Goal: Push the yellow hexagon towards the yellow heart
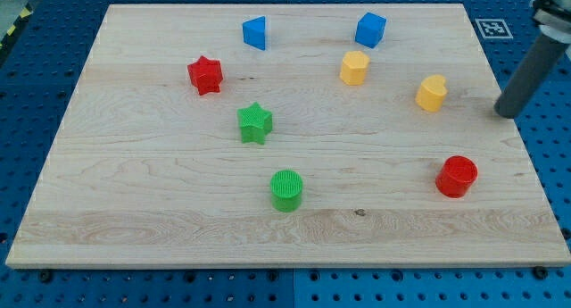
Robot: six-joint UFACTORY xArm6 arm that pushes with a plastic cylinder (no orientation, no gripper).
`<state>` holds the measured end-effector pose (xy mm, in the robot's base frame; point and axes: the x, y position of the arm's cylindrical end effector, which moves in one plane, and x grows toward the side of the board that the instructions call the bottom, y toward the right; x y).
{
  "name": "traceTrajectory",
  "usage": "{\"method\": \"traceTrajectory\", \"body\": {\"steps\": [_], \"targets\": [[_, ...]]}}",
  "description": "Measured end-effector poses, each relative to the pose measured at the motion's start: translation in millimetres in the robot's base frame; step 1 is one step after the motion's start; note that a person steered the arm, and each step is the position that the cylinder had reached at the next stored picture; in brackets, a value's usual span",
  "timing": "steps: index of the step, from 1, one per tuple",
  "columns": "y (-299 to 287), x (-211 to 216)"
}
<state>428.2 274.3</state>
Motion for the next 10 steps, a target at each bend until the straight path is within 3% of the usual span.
{"method": "traceTrajectory", "body": {"steps": [5, 8, 10], "targets": [[-81, -16], [-77, -31], [-117, -34]]}}
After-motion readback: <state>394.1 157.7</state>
